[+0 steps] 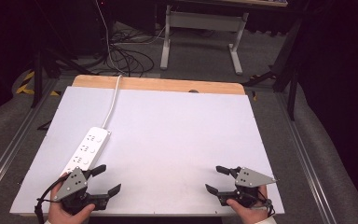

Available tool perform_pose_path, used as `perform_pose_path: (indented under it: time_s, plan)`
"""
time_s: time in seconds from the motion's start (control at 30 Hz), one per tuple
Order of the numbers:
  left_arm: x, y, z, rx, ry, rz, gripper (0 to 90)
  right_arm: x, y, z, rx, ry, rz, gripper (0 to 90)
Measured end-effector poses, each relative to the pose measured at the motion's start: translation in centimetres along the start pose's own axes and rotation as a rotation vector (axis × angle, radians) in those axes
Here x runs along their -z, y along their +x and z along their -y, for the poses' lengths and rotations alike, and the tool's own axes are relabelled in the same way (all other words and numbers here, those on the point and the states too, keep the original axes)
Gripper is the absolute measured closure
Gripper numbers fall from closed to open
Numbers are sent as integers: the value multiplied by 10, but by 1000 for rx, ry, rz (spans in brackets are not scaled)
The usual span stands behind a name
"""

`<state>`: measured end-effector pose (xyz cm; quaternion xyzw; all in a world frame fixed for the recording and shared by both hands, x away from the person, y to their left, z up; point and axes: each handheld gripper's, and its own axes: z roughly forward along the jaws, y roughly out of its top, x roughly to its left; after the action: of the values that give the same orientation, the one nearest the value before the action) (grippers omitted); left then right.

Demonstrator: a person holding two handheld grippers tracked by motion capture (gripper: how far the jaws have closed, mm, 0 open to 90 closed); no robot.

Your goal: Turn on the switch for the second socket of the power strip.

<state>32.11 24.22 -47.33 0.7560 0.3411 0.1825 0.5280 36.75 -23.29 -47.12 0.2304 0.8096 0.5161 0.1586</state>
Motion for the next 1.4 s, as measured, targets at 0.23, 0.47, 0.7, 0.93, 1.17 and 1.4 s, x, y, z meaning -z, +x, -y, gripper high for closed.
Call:
perform_pose_path:
  time_s: [0.23, 0.47, 0.7, 0.93, 1.17, 1.4]
  plan:
    - [1, 0, -1, -13, -4, 17, 127, -1, 0, 0, 0, 0, -6, 271]
    - [4, -1, -2, -33, 0, 12, 168, -1, -1, 0, -7, 3, -10, 279]
    - [6, -1, -4, -43, -3, 13, 196, -1, 0, 0, -5, 5, -9, 279]
    - [8, -3, -8, -79, 19, 10, 286, -2, -1, 1, -7, 9, -10, 279]
    - [11, -2, -12, -44, 23, 15, 302, -2, -1, 1, -13, 13, -12, 279]
    - [14, 1, -21, -21, 19, 19, 341, -3, -1, 1, -14, 15, -12, 279]
